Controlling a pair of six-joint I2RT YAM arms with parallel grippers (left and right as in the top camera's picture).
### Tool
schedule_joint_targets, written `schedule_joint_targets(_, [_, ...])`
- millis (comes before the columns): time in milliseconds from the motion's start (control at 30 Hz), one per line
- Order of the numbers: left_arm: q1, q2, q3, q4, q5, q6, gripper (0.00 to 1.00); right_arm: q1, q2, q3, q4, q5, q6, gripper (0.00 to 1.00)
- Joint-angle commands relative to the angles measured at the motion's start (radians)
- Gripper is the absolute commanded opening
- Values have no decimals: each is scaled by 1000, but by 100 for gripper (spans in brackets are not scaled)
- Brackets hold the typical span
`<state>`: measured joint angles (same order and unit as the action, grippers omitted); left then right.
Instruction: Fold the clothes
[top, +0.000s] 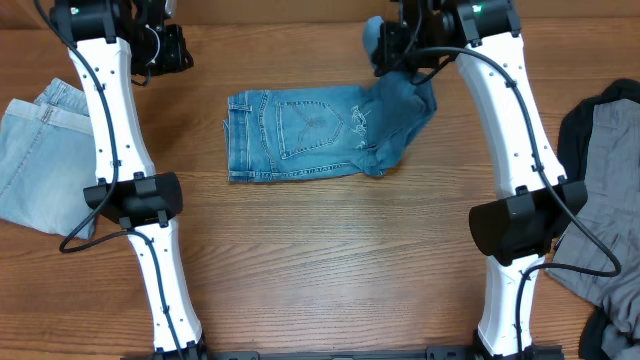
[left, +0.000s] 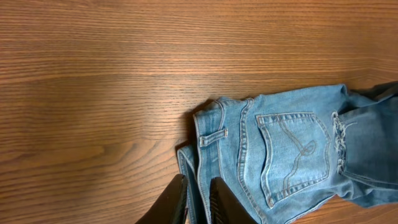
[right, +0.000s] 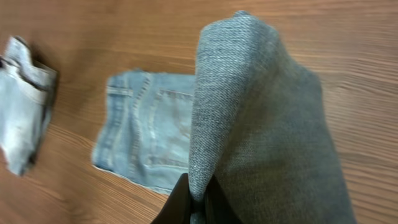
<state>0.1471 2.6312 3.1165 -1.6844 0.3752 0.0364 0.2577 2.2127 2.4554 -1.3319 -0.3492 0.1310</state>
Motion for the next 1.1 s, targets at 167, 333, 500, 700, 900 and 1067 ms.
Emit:
schedule_joint_targets(167, [5,-56,26,-5,18,2,20,163,-40,31,104,-40,115,4])
schedule_joint_targets(333, [5,-56,26,-5,19,-18,20,248,-19,-3,219,27,134,4])
schedule_joint_targets(500, [5,-58,26,-5,19,-31,21,328,107,-3,344,26,170,4])
schedule_joint_targets(700, [4,-58,26,-5,90,-44,22,421,215,-3,454,27,169,4])
schedule_joint_targets(900, [3,-58,26,-5,124,-67,25,431,238,-3,456,27,169,4])
schedule_joint_targets(1067, [2,-58,26,-5,123,-67,27,431,241,-36,476,27,169,4])
